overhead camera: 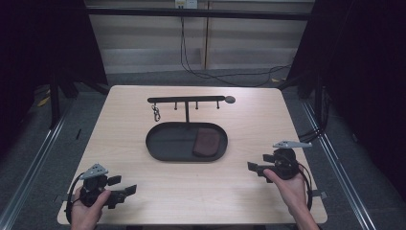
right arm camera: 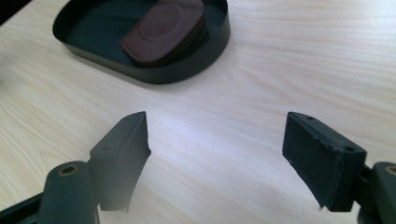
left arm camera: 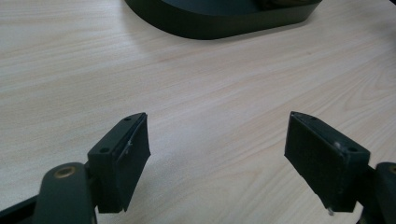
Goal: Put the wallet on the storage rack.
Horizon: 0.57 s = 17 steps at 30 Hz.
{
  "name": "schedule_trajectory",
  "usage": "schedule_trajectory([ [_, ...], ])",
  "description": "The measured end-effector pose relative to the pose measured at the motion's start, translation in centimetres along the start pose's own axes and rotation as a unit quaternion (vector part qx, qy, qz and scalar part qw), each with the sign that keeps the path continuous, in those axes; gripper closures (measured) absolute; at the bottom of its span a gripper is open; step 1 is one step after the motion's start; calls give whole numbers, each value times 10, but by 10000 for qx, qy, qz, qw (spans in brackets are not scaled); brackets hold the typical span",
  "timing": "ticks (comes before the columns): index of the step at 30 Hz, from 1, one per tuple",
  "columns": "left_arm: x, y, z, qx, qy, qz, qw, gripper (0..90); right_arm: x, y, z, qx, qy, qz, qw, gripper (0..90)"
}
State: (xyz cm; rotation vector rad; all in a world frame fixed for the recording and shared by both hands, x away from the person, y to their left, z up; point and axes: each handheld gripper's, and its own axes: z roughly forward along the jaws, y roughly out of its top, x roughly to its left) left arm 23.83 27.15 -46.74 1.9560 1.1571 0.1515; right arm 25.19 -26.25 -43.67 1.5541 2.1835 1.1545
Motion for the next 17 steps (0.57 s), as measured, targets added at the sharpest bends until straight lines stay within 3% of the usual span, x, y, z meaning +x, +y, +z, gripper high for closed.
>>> schedule_trajectory([
  [6,0,1,1,-14,-17,-47,10000,220,-4,-23,-9,-101,-170,8,9998,226],
  [12,1,1,0,-45,-32,-49,10000,219,-17,-43,-15,-96,-246,127,9996,223],
  [14,0,1,0,-36,-37,-38,10000,219,-21,-48,-15,-16,-414,92,9991,221],
  [17,-1,1,0,-22,-44,19,10000,219,-26,-51,-14,17,-382,166,9991,214],
])
